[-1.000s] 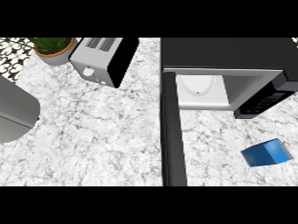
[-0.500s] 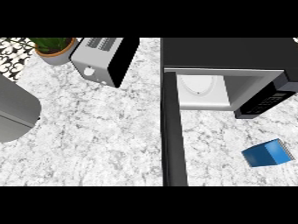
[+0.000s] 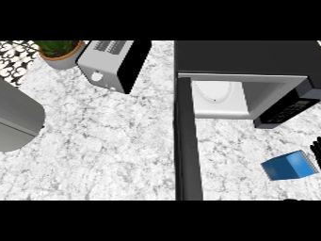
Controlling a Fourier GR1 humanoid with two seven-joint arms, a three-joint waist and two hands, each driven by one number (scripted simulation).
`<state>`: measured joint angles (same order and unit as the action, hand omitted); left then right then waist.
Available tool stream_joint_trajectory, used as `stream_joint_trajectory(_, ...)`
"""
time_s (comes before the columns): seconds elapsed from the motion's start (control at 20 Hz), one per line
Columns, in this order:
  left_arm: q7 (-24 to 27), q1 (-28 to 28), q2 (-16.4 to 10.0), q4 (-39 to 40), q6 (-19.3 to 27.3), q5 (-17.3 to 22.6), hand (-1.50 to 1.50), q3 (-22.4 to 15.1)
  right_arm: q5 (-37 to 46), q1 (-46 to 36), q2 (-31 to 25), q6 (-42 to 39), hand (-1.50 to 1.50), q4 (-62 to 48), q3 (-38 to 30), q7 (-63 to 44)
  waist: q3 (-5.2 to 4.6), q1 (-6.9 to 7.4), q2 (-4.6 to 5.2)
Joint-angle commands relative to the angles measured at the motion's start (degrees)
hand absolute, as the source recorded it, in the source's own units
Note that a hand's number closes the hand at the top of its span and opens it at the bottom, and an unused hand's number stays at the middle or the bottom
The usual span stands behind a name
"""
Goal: Pick up the milk, place it into the microwave and close the microwave
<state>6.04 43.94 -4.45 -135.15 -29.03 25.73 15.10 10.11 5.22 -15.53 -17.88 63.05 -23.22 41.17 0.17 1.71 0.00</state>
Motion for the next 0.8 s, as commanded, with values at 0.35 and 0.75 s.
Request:
stream_joint_trajectory(0.35, 1.35, 5.97, 0.58, -6.21, -3.75, 10.79, -1.50, 3.00, 3.40, -11.15, -3.41, 1.92, -1.50, -24.19, -0.21, 13.42, 0.01, 0.24, 0.01)
stream_joint_trajectory(0.75, 0.42, 6.52, -0.16, -7.25, -3.76, 11.79, -1.50, 2.60, 2.48, -17.11, -3.85, -0.51, 1.50, -34.13, 0.27, 16.80, 0.08, -0.06, 0.22)
